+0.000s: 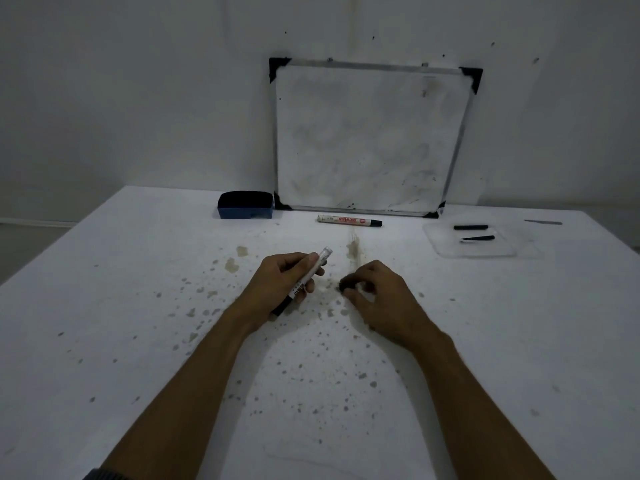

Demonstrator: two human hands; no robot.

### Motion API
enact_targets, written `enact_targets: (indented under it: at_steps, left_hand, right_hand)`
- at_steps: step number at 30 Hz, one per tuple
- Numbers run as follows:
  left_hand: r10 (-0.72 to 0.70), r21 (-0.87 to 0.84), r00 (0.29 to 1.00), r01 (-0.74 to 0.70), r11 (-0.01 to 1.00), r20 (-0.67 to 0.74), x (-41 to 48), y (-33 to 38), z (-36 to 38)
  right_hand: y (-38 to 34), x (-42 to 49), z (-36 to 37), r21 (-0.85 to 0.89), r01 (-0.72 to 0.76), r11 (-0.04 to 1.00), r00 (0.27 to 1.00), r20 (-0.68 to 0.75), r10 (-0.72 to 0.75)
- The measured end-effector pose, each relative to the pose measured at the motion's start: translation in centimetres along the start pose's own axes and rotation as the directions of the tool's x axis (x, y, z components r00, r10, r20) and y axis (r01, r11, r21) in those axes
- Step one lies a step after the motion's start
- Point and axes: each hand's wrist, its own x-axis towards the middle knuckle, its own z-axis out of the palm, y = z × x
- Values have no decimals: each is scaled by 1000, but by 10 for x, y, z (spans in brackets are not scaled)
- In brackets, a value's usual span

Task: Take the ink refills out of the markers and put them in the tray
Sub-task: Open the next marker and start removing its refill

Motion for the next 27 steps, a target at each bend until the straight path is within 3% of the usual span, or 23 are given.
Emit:
enact_targets:
  at_steps: [4,8,10,15,27]
  left_hand:
    - [-16,12,999,15,1000,31,-2,1,0]
    - [-5,58,998,1,998,68,-4,0,0]
    - [9,69,996,-15,997,88,-4,0,1]
    - [22,78,993,-32,996,117,-5,0,3]
    - [58,104,992,-70,992,116,-6,-3,5]
  right_hand:
    - [-7,3,-6,209,-51,977,989,-123,78]
    - [-13,3,-15,578,-93,811,979,-94,179]
    - [-15,4,-16,663,-118,739,967,-92,237]
    - [-13,3,-13,727,-114,677,970,-66,234]
    - [-21,1,-13,641,-92,762,980,-76,182]
